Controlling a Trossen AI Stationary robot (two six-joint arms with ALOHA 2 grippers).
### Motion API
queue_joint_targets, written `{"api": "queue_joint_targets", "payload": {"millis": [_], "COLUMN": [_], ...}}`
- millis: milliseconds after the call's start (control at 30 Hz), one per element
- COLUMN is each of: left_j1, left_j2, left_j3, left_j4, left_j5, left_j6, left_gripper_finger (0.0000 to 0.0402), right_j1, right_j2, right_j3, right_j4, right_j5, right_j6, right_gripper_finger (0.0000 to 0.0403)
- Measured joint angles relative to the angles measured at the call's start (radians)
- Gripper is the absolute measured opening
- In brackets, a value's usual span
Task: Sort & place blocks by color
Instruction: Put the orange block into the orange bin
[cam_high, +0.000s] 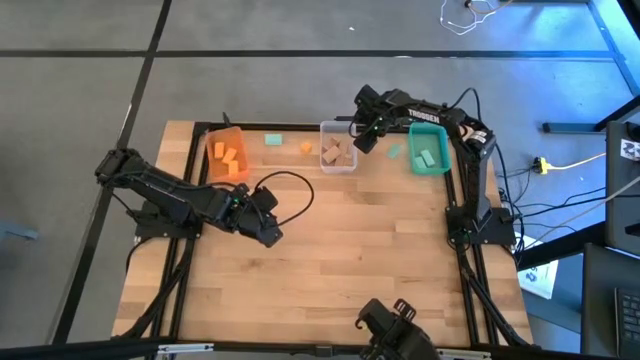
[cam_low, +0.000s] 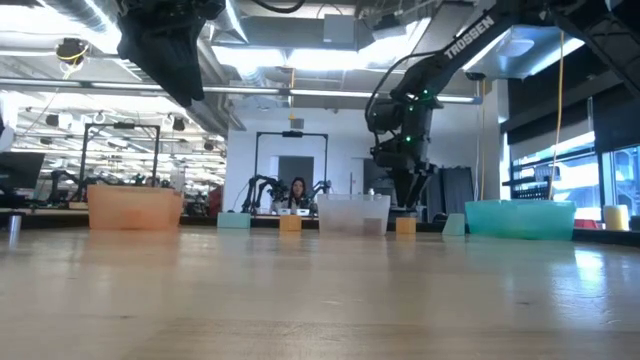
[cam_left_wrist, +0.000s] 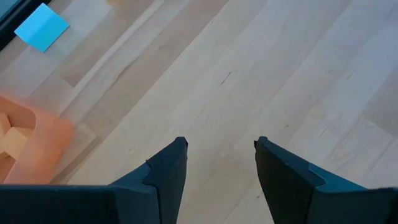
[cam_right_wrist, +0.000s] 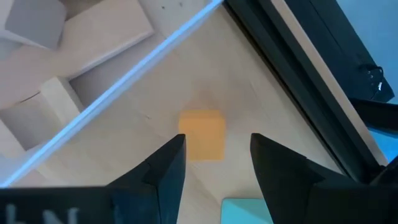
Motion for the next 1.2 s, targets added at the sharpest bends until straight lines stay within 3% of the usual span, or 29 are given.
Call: {"api": "queue_joint_targets", "payload": {"millis": [300, 1200], "left_j1": [0.000, 0.000], "left_j2": [0.000, 0.000], "left_j3": [0.000, 0.000], "left_j4": [-0.002, -0.002], "left_j5": [0.000, 0.006], "left_j6": [0.000, 0.000], "left_gripper_finger": [0.0179, 0.0179], "right_j1": [-0.005, -0.007], "right_j2": [0.000, 0.000], "right_j3": [0.000, -0.015], "right_j4": [0.001, -0.006], "right_j5": [-0.045, -0.045], "right_j6": [0.000, 0.005], "right_gripper_finger": [0.0181, 0.0181]}}
